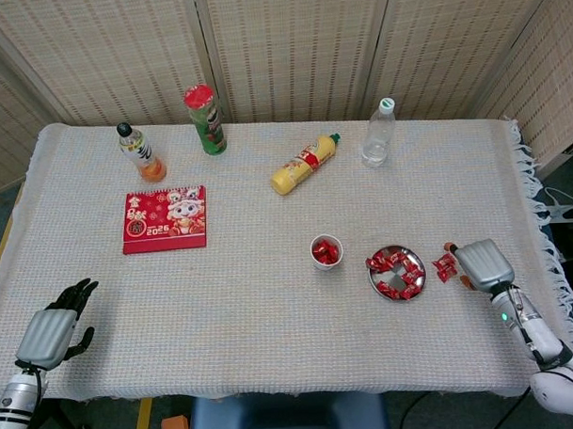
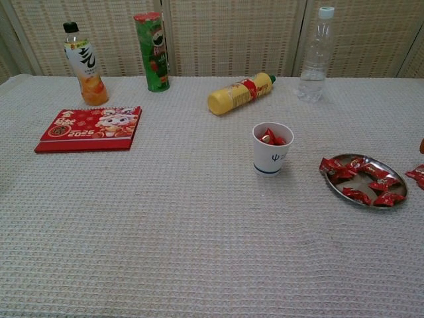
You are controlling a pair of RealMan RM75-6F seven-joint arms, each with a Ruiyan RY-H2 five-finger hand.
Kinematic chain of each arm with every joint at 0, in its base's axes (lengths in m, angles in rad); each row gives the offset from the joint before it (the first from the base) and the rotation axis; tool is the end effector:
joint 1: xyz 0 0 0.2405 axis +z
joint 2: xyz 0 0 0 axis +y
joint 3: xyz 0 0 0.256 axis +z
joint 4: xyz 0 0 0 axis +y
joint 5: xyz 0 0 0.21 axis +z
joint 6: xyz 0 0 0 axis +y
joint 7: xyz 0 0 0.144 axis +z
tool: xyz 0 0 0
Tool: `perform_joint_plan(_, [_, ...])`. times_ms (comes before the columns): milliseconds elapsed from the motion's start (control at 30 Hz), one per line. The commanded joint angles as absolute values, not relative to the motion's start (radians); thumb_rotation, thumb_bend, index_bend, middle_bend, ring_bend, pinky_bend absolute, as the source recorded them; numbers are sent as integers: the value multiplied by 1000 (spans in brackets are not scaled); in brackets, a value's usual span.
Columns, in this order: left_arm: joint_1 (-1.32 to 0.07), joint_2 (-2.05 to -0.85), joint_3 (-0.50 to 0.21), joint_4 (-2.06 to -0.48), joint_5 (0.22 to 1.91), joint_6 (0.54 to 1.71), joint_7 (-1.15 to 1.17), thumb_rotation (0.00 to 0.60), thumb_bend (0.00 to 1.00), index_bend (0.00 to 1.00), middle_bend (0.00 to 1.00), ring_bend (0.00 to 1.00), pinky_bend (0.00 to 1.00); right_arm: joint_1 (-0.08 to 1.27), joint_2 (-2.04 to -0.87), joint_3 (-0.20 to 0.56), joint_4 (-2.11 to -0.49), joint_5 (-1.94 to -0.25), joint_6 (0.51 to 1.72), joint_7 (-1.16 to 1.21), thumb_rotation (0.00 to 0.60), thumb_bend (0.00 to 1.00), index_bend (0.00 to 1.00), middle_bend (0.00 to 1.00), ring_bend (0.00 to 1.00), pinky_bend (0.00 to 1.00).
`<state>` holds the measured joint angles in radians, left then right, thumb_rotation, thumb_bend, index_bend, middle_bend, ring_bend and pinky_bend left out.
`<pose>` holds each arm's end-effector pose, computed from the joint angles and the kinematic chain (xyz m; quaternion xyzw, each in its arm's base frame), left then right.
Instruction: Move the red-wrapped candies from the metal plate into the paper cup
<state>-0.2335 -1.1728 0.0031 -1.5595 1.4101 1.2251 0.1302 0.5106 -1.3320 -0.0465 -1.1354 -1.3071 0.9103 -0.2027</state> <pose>-0.3185 0.2124 0.1105 -0.6799 -0.4056 -0.2843 0.5407 -0.3530 -0.3097 0.0818 0.7710 -0.3128 0.1398 0.5367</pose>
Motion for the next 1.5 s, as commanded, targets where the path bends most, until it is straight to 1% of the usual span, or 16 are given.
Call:
perform_joint_plan(33, [-234,-1173,3,-1559,1410,1225,130,600,452,0,0,84,367,510,-1348,-47,-1117,-1310,891,-208,600,220,281,1000,871,1000])
perform_joint_plan(300, [-234,-1173,2,-1558,1405,1224,130,600,451,0,0,85,368,513,-1396,-29,-1077,-1319,884,-207,600,217,291,1000,879,1000])
perform_joint_plan(467, [-233,-1172,-1,-1557,1397,1224,128,600,451,0,0,84,368,508,-1412,-21,-1056,-1321,885,-204,600,217,339,1000,885,1000])
perform_joint_plan(833, [-235,-1172,0,-1554,1397,1221,125,600,451,0,0,85,368,508,-1432,-8,-1038,-1313,861,-219,600,217,358,1000,887,1000])
perform_joint_plan(1100, [-236,-1172,0,-1552,1396,1219,121,600,452,0,0,85,368,506,-1437,0,-1031,-1320,866,-211,600,217,409,1000,894,1000])
perform_joint_plan(1500, [-236,-1172,2,-1552,1399,1220,121,600,451,0,0,85,368,501,-1449,5,-1022,-1325,866,-216,600,218,456,1000,903,1000])
